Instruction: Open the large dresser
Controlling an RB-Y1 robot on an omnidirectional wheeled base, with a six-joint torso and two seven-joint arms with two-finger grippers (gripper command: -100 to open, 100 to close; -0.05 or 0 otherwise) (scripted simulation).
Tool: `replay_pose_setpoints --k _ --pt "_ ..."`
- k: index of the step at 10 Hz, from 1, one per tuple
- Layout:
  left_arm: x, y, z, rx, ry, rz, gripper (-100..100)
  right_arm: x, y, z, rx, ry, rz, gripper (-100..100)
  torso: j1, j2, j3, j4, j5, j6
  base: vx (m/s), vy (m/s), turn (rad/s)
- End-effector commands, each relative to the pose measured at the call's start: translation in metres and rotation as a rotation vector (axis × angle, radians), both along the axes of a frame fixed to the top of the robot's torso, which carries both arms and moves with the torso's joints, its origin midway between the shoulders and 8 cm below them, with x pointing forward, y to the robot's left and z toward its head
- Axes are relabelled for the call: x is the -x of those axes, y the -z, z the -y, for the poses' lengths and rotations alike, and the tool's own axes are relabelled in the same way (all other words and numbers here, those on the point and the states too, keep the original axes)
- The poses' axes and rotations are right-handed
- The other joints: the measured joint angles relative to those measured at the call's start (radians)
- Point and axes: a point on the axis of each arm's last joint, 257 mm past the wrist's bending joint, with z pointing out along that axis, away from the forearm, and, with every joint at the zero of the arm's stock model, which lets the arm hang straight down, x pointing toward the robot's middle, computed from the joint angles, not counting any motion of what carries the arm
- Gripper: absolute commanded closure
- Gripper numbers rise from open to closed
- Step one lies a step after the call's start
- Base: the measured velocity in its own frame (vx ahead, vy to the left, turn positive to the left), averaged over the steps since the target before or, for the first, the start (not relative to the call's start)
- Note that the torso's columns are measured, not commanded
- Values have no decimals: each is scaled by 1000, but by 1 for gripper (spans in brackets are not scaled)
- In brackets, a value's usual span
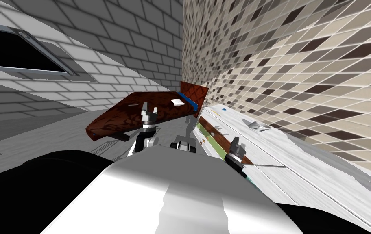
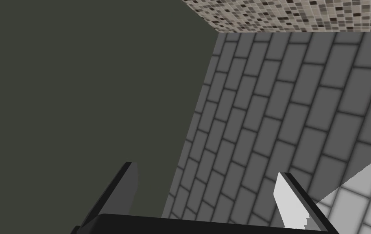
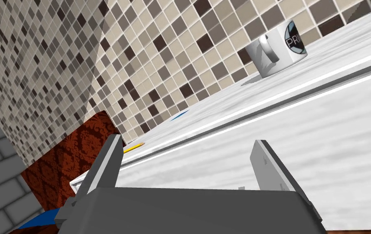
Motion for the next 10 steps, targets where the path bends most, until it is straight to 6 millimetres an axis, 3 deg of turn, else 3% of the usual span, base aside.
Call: replay_pose_setpoints --k 1,5,7,10 --pt "0 0 0 0 0 0 0 5 7 4 -66 -14 28 -100 0 0 0 0 0 1 30 6 -5" --pt "0 0 0 0 0 0 0 19 30 21 -220 -1 76 -100 -1 2 1 0 0 1 52 2 99" --pt "0 0 0 0 0 0 0 19 30 21 -250 -16 98 -100 -1 1 0 0 0 1 42 1 44" --pt "0 0 0 0 0 0 0 34 52 35 -387 8 149 -100 0 0 0 0 0 1 61 7 129"
